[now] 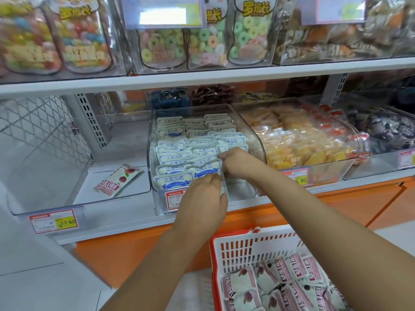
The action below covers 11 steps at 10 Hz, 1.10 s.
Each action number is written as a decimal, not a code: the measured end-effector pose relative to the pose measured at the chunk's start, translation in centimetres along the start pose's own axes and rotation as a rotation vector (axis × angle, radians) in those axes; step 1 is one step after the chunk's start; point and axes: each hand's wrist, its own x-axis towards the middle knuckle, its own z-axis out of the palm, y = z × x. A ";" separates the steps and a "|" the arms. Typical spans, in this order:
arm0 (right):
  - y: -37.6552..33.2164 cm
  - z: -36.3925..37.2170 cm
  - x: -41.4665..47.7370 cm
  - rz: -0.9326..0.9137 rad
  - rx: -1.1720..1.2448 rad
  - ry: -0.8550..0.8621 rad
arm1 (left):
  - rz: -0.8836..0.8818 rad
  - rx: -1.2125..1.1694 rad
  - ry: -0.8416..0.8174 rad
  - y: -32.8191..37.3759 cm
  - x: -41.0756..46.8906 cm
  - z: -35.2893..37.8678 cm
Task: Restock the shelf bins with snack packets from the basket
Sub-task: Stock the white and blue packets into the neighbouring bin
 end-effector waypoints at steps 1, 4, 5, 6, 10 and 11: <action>-1.5 0.1 -1.1 0.026 -0.499 -0.061 | 0.012 -0.013 -0.003 -0.3 0.3 0.0; 0.4 -2.3 -3.3 -0.137 0.062 0.234 | 0.054 0.014 -0.033 -1.2 0.1 0.0; 2.1 -3.4 -6.4 -0.281 0.121 0.335 | 0.066 -0.009 0.022 -1.2 -0.5 0.3; 4.6 -4.0 -9.1 -0.297 0.136 0.302 | 0.094 -0.046 0.092 -0.7 -1.5 1.0; 27.9 -2.4 -14.4 0.344 -0.507 -0.040 | 0.097 -0.058 -0.518 3.3 -8.5 8.7; 32.0 -1.7 -16.6 0.574 -0.664 -0.137 | 0.065 -0.017 -0.680 2.3 -10.0 10.2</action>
